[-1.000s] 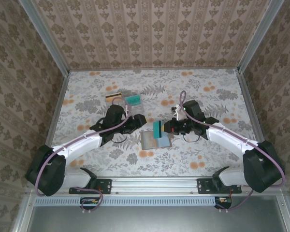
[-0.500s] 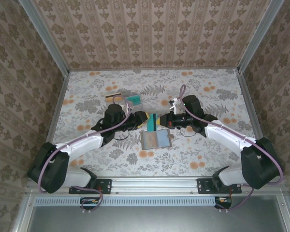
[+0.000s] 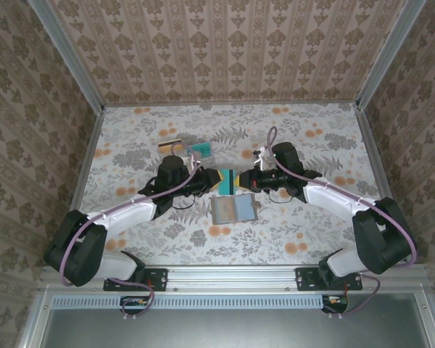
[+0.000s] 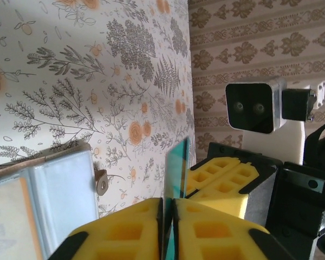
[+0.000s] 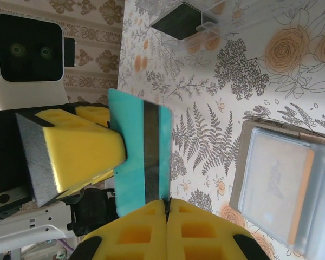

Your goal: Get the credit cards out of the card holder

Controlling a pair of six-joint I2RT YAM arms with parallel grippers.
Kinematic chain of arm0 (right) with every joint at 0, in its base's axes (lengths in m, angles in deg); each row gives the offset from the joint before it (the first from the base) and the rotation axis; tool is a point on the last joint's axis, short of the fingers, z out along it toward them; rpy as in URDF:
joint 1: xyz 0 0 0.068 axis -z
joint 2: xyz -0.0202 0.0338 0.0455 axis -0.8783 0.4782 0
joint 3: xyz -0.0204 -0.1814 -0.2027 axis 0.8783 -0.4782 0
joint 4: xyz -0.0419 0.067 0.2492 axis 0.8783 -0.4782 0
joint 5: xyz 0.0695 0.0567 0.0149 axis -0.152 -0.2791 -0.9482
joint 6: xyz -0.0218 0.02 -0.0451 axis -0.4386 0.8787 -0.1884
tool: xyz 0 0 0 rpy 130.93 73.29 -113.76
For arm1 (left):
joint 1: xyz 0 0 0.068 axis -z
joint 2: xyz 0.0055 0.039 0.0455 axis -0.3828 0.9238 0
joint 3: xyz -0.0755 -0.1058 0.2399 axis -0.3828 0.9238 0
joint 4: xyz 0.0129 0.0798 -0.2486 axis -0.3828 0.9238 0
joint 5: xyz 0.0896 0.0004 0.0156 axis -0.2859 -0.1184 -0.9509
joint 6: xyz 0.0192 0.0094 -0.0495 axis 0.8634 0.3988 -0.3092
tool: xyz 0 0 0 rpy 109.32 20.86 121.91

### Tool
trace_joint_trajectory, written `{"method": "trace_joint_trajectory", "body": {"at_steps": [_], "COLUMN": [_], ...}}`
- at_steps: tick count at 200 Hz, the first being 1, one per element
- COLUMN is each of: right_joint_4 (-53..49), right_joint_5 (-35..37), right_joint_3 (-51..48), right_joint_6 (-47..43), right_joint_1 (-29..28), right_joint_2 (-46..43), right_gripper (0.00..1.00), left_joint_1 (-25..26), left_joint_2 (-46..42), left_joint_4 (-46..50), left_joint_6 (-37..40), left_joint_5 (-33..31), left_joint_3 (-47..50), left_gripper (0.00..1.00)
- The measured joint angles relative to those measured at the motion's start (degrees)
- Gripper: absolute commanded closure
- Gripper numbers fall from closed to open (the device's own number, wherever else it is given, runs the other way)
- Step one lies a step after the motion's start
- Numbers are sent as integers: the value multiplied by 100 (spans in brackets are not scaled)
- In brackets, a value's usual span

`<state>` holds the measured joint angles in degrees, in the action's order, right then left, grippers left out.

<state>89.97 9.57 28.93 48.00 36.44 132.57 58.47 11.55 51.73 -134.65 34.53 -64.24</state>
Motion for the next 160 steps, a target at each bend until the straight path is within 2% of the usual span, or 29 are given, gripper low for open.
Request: {"method": "trace_joint_trajectory", "body": {"at_steps": [10, 19, 37, 41, 53, 71, 87, 114, 119, 160], "right_joint_4": [11, 9, 11, 0, 0, -74, -264, -671, -754, -1263], "right_joint_5": [-4, -11, -13, -13, -9, 26, 125, 407, 468, 949], "right_joint_3": [0, 0, 0, 0, 0, 4, 20, 37, 39, 210], "right_joint_6": [0, 4, -13, 2, -9, -125, -223, -461, -516, -859], "right_joint_1": [0, 0, 0, 0, 0, 0, 0, 0, 0, 0], "right_joint_2": [17, 35, 61, 61, 61, 59, 50, -90, -149, -601], "right_gripper": [100, 88, 76, 72, 48, 35, 22, 9, 1, 0], "left_joint_1": [0, 0, 9, 13, 28, 26, -28, -162, -173, -232], "left_joint_2": [-9, -22, -44, -52, -85, -155, -280, -595, -658, -1150], "left_joint_4": [-9, -15, 28, 55, 146, 380, 758, 1910, 2162, 4035], "left_joint_6": [7, 20, 96, 109, 168, 291, 514, 1233, 1399, 3141], "left_joint_5": [9, 24, 52, 59, 72, 87, 83, -48, -118, -1104], "left_joint_3": [0, -2, -24, -26, -31, -50, -118, -527, -651, -1696], "left_gripper": [94, 97, 100, 100, 100, 100, 100, 100, 100, 100]}}
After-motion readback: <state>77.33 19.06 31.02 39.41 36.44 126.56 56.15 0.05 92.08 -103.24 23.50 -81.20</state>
